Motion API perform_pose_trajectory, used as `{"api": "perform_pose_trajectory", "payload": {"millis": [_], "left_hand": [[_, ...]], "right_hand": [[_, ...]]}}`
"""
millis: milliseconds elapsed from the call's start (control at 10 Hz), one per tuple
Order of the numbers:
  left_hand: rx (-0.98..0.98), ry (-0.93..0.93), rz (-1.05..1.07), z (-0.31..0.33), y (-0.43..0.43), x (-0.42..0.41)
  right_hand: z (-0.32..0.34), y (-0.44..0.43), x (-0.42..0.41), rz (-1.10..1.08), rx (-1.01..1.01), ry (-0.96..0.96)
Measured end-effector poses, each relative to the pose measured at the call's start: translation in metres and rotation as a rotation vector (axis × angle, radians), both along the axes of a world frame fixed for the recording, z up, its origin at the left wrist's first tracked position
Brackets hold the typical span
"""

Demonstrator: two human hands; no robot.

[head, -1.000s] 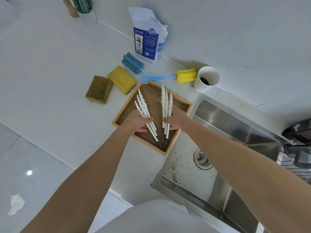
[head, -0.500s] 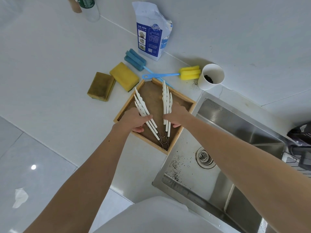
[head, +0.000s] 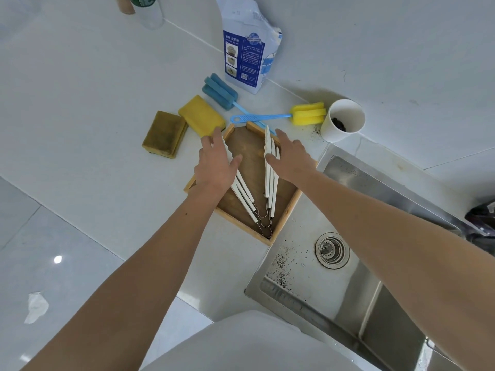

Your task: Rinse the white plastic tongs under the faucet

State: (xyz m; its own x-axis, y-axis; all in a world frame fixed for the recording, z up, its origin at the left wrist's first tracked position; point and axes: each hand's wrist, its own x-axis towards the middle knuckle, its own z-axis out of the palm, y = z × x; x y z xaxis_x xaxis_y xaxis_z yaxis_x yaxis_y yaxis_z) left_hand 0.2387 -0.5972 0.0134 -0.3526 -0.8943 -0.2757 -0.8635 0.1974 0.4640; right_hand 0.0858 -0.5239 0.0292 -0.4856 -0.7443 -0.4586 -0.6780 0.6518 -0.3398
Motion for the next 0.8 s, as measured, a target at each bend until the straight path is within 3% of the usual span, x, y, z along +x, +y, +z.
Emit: {"api": "perform_pose_trajectory", "payload": {"millis": [100,500,800], "left_hand": [[0.003,-0.024,-0.027,-0.003,-0.002,-0.003],[-0.09,-0.008,-0.079,-0.018,0.005,0.001],[-0.109,0.008,-0.069,-0.02,0.012,0.003]], "right_hand": [[0.001,-0.009,0.0,0.054,-0.004,0.106],[-0.013,-0.024,0.006,0.218,-0.046,0.199],[-0.014,-0.014,0.007,0.217,-0.089,0.156]]}}
